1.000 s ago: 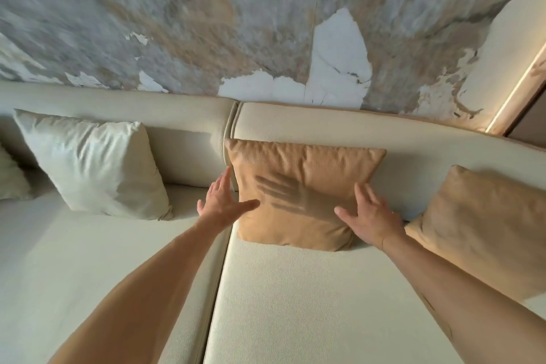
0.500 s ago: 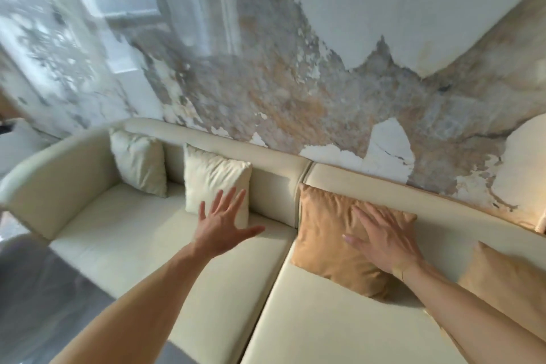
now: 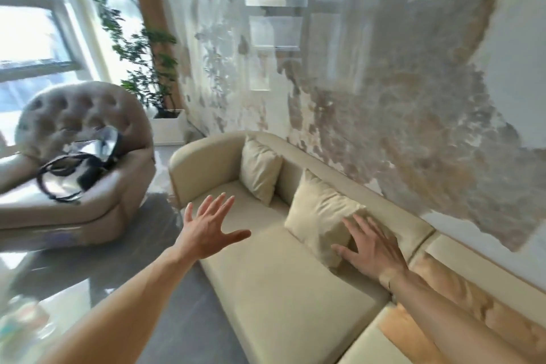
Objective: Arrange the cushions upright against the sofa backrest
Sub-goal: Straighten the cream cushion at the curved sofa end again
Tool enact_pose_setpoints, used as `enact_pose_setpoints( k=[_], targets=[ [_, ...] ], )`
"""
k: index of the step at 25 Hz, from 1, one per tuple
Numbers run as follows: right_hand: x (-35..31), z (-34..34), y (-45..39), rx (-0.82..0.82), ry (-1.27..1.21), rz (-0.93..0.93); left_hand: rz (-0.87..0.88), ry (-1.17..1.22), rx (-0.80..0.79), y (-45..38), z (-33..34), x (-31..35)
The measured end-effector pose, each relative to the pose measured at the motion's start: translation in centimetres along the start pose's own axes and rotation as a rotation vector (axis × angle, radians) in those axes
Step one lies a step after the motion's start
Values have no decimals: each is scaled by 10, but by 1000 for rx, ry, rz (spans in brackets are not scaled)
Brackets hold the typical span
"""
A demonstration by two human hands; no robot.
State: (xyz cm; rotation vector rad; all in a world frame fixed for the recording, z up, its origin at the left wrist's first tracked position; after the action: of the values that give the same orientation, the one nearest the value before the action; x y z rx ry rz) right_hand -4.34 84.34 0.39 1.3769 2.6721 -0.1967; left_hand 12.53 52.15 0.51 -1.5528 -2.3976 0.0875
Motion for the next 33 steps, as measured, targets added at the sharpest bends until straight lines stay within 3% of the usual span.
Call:
enact_pose_setpoints(
  k=[6, 14, 33],
  targets=[
    [-149, 32, -111, -19, -21, -124, -188, -13, 44, -20, -38, -170],
    [-285, 71, -226, -27, -25, -253, -314, -48, 21, -55, -54, -308],
    [-394, 136, -578, -68, -70, -335, -423, -33, -55, -329, -6, -457]
  ],
)
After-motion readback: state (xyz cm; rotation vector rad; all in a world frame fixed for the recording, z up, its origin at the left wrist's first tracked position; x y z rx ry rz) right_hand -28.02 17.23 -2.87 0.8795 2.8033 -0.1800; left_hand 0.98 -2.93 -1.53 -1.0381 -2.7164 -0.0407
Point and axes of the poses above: each hand's wrist, its own y-axis away from the middle knuckle, its own z-axis out of the palm, x = y × z, the point moved 1 cm from there along -y, towards the middle knuckle, and after that the axes turned 3 degrees about x, right-handed, at the moved point
